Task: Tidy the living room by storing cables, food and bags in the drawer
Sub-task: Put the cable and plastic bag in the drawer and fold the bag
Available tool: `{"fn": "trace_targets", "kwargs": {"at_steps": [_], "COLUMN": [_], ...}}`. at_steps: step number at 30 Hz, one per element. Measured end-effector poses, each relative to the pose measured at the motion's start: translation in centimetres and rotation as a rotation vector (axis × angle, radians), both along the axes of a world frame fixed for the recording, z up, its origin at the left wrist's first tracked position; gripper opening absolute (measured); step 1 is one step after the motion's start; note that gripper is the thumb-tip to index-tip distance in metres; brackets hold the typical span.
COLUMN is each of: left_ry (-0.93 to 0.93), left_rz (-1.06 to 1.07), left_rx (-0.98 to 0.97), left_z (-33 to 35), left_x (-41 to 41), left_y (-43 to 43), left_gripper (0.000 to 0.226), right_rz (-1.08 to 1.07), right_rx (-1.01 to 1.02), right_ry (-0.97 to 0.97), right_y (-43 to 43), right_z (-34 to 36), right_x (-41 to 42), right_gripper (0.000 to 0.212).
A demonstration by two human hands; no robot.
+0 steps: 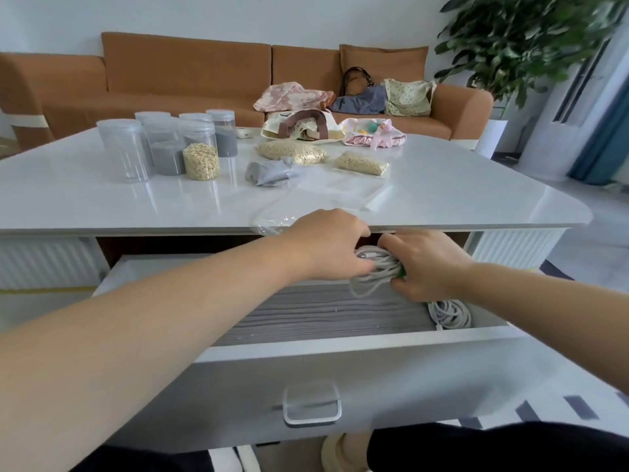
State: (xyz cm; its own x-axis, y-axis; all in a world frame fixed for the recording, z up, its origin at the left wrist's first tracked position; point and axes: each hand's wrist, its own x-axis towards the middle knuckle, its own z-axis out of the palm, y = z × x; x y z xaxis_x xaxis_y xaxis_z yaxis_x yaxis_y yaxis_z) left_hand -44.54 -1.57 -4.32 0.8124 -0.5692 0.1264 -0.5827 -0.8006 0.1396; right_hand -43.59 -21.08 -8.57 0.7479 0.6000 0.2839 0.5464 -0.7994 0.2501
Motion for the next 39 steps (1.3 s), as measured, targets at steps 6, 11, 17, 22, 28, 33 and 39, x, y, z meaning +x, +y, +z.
{"fn": "trace_targets", "kwargs": {"at_steps": [6, 11, 17, 22, 28, 33, 39], "left_ry": [0.039, 0.09, 0.122, 0.194, 0.151, 0.169, 0.234], "left_rz": [-0.044, -0.13, -0.178, -0.24, -0.25, -0.206, -0.095], "left_rx": [0.042, 0.186, 0.264, 0.303, 0.26, 0.254, 0.298], "left_z": [-1.6, -3.8, -5.9, -6.7, -6.7, -6.8, -7.2], "left_x": [0.3, 0.7, 1.7, 1.9, 2.4, 3.2, 4.2], "left_y": [-0.2, -1.1, -2.5, -3.5, -3.3, -1.8, 1.1], "left_gripper": [0.035, 0.033, 0.015, 0.032, 0.033, 0.035, 0.035], "right_rz": [-0.346, -0.634, -0.852, -0.939, -0.91, -0.783, -0.659], "right_rx": [-0.167, -0.142, -0.15, -0.322, -0.494, -0.269, 0.121], "right_ry": [0.321, 0.602, 0.746, 0.703, 0.55, 0.374, 0.645], "right_y": [-1.0, -0.3, 0.6, 0.0, 0.7, 1.2, 3.2], "right_z": [-2.2, -3.9, -4.2, -4.1, -4.9, -4.1, -2.5], "right_x": [1.1, 3.3, 4.2, 3.7, 4.0, 4.2, 4.2], "right_gripper": [0.024, 0.03, 0.037, 0.035, 0.04, 0.023, 0.032]}}
